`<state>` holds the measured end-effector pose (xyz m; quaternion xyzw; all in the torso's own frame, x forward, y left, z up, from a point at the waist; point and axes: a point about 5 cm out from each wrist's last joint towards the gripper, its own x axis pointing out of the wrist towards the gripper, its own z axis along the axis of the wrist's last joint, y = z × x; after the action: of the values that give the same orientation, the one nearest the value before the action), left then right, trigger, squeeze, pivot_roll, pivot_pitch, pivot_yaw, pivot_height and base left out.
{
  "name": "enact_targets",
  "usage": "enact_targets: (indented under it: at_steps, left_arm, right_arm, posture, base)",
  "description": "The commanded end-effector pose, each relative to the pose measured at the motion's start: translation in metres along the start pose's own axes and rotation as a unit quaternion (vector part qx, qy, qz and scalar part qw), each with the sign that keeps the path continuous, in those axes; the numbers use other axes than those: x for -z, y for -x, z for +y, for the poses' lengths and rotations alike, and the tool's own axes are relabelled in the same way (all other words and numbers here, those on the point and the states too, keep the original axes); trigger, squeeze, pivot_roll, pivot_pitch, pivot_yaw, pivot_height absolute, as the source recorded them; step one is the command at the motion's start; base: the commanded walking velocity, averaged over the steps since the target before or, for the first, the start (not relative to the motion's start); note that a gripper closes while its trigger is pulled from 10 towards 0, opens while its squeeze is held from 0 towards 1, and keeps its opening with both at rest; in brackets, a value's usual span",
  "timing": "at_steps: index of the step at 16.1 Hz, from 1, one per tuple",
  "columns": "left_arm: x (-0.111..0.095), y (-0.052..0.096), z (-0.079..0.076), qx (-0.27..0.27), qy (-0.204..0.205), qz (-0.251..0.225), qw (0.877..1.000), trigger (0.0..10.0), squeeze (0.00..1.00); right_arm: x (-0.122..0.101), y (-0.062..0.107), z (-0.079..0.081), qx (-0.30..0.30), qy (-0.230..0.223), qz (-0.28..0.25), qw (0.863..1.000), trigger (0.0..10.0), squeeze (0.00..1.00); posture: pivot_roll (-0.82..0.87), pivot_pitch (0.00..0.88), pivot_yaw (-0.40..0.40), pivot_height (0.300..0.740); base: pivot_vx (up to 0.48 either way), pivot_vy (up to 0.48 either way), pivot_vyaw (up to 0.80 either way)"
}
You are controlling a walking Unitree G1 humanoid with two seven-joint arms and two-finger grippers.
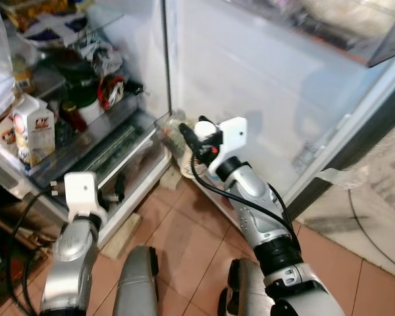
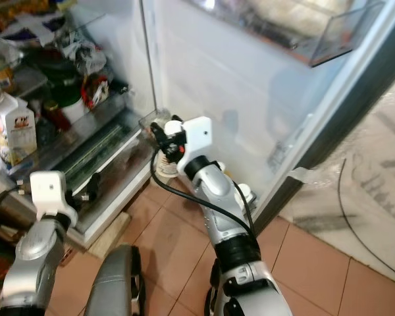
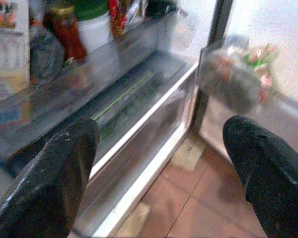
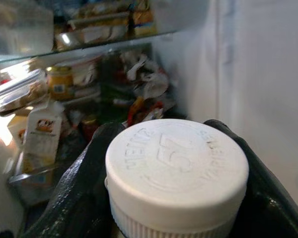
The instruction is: Restocking fridge
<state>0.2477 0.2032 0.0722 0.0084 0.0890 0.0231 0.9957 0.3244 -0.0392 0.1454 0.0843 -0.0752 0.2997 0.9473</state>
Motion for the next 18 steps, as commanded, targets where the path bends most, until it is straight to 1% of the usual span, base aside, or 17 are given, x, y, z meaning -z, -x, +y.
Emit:
enact_targets:
  at_steps: [1, 3, 4, 5, 7, 9, 11, 12, 15, 16, 17, 18]
  left_arm:
    - [-0.004, 0.005, -0.003, 0.012, -0.013, -0.004, 1.000, 10.0, 0.00]
    - [-0.002, 0.015, -0.004, 0.018, -0.021, 0.002, 1.000, 10.0, 0.00]
    - [-0.002, 0.025, -0.005, 0.018, -0.024, 0.006, 1.000, 10.0, 0.00]
    - [-0.004, 0.034, -0.004, 0.014, -0.023, 0.007, 1.000, 10.0, 0.00]
    - [-0.007, 0.047, 0.001, 0.003, -0.019, 0.005, 1.000, 10.0, 0.00]
    - [-0.009, 0.054, 0.004, -0.002, -0.019, 0.005, 1.000, 10.0, 0.00]
    - [-0.011, 0.061, 0.004, -0.004, -0.018, 0.006, 1.000, 10.0, 0.00]
    - [-0.011, 0.069, 0.004, -0.002, -0.019, 0.014, 1.000, 10.0, 0.00]
    - [-0.010, 0.076, -0.001, 0.003, -0.016, 0.026, 1.000, 10.0, 0.00]
    - [-0.009, 0.077, -0.002, 0.004, -0.014, 0.029, 0.999, 10.0, 0.00]
    - [-0.010, 0.078, -0.002, 0.003, -0.013, 0.030, 0.999, 10.0, 0.00]
    - [-0.010, 0.080, -0.001, 0.000, -0.013, 0.033, 0.999, 10.0, 0.00]
  right_arm:
    - [-0.006, -0.006, 0.000, 0.005, 0.001, -0.016, 1.000, 10.0, 0.00]
    - [-0.005, -0.013, -0.003, 0.017, -0.005, -0.011, 1.000, 10.0, 0.00]
    - [-0.004, -0.018, -0.006, 0.027, -0.004, -0.010, 1.000, 10.0, 0.00]
    - [-0.004, -0.022, -0.007, 0.039, 0.003, -0.009, 0.999, 10.0, 0.00]
    - [-0.001, -0.028, -0.014, 0.082, 0.021, 0.002, 0.996, 10.0, 0.00]
    - [0.000, -0.031, -0.020, 0.113, 0.041, 0.013, 0.993, 10.0, 0.00]
    - [0.001, -0.032, -0.024, 0.133, 0.035, 0.017, 0.990, 10.0, 0.00]
    - [-0.004, -0.034, -0.029, 0.157, 0.042, 0.001, 0.987, 10.0, 0.00]
    - [-0.015, -0.040, -0.038, 0.200, 0.048, -0.016, 0.979, 10.0, 0.00]
    - [-0.022, -0.041, -0.044, 0.232, 0.091, -0.020, 0.968, 10.0, 0.00]
    - [-0.024, -0.041, -0.046, 0.239, 0.098, -0.022, 0.966, 10.0, 0.00]
    - [-0.028, -0.040, -0.051, 0.266, 0.133, -0.032, 0.954, 10.0, 0.00]
  posture:
    - [0.16, 0.200, -0.035, 0.641]
    - [0.18, 0.223, -0.037, 0.641]
    - [0.21, 0.254, -0.041, 0.641]
    - [0.21, 0.269, -0.042, 0.641]
    - [0.23, 0.308, -0.042, 0.641]
    - [0.24, 0.331, -0.038, 0.641]
    - [0.25, 0.344, -0.035, 0.641]
    - [0.25, 0.357, -0.035, 0.641]
    - [0.25, 0.368, -0.036, 0.641]
    - [0.25, 0.369, -0.036, 0.641]
    - [0.26, 0.370, -0.037, 0.641]
    - [0.26, 0.371, -0.039, 0.641]
  base:
    - [0.000, 0.000, 0.00]
    - [0.000, 0.000, 0.00]
    - [0.000, 0.000, 0.00]
    - [0.000, 0.000, 0.00]
    - [0.000, 0.000, 0.00]
    - [0.000, 0.000, 0.00]
    - [0.000, 0.000, 0.00]
    - [0.000, 0.000, 0.00]
    - [0.000, 0.000, 0.00]
    - [0.000, 0.000, 0.00]
    - [0.000, 0.000, 0.00]
    - [0.000, 0.000, 0.00]
